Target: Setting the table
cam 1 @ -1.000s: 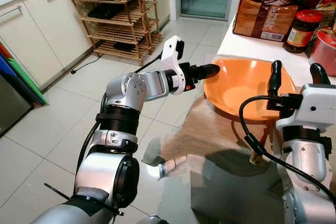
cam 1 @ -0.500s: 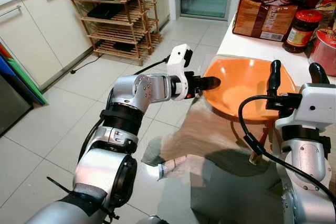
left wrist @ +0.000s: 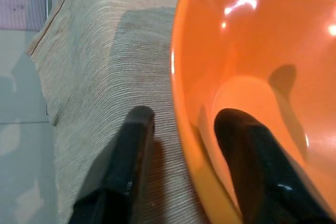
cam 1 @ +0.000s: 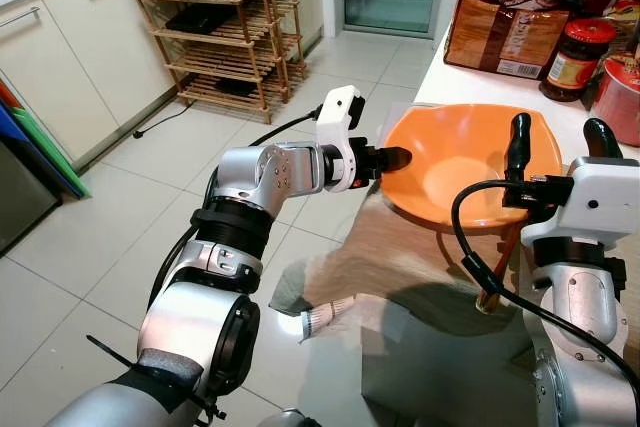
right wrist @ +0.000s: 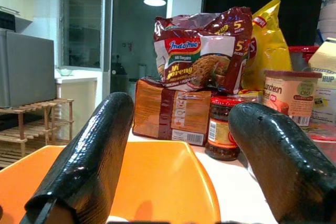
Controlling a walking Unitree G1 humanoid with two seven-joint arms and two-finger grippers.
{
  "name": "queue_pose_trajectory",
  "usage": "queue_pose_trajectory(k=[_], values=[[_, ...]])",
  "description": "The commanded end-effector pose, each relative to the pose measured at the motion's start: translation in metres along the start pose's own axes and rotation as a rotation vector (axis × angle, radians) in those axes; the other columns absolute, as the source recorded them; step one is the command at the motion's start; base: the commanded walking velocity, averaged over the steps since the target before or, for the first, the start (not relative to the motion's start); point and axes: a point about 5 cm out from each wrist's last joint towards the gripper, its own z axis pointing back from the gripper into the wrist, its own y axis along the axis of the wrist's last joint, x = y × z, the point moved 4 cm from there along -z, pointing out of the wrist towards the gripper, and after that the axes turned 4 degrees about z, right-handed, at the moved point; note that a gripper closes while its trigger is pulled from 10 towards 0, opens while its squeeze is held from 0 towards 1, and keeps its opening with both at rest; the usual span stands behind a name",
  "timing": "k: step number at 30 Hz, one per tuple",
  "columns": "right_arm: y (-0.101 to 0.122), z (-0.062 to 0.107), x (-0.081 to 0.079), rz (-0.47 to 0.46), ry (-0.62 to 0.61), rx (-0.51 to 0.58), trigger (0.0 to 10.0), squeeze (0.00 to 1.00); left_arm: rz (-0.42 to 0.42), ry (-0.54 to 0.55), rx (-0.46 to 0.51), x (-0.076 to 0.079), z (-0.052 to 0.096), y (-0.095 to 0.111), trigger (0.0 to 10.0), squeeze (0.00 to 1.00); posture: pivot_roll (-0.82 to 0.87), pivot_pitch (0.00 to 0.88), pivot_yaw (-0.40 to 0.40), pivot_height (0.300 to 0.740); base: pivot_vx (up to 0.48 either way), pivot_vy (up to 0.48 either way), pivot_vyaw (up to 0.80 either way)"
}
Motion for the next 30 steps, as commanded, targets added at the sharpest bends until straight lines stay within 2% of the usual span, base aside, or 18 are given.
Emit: queue_pose_trajectory(k=[1, 5, 8, 16, 22, 25, 30], values=[[-0.003, -0.001, -0.004, -0.018, 0.015, -0.021, 10.0, 0.00, -0.051, 0.030, 0.021, -0.006, 0.003, 0.002, 0.0, 0.00, -0.10, 0.000, 0.108, 0.723, 0.000, 0.000, 0.00], [-0.005, -0.001, -0.005, -0.023, 0.023, -0.032, 10.0, 0.00, -0.120, 0.013, 0.079, -0.002, 0.004, 0.009, 0.0, 0.00, -0.10, 0.000, 0.107, 0.723, 0.000, 0.000, 0.00], [-0.005, -0.001, -0.006, -0.023, 0.025, -0.034, 10.0, 0.00, -0.131, 0.000, 0.081, 0.000, 0.004, 0.008, 0.0, 0.00, -0.10, 0.000, 0.107, 0.723, 0.000, 0.000, 0.00], [-0.006, 0.000, -0.006, -0.024, 0.029, -0.038, 10.0, 0.00, -0.133, 0.007, 0.113, 0.000, 0.004, 0.012, 0.0, 0.00, -0.10, 0.000, 0.105, 0.723, 0.000, 0.000, 0.00], [-0.007, -0.001, -0.006, -0.023, 0.029, -0.043, 10.0, 0.00, -0.154, 0.006, 0.192, 0.003, 0.008, 0.025, 0.0, 0.00, -0.10, 0.000, 0.107, 0.723, 0.000, 0.000, 0.00], [-0.009, 0.000, -0.006, -0.022, 0.030, -0.048, 10.0, 0.00, -0.147, -0.001, 0.291, 0.007, 0.014, 0.041, 0.0, 0.00, -0.10, 0.000, 0.108, 0.723, 0.000, 0.000, 0.00], [-0.009, 0.000, -0.006, -0.022, 0.030, -0.050, 10.0, 0.00, -0.133, 0.002, 0.326, 0.007, 0.017, 0.046, 0.0, 0.00, -0.10, 0.000, 0.107, 0.723, 0.000, 0.000, 0.00]])
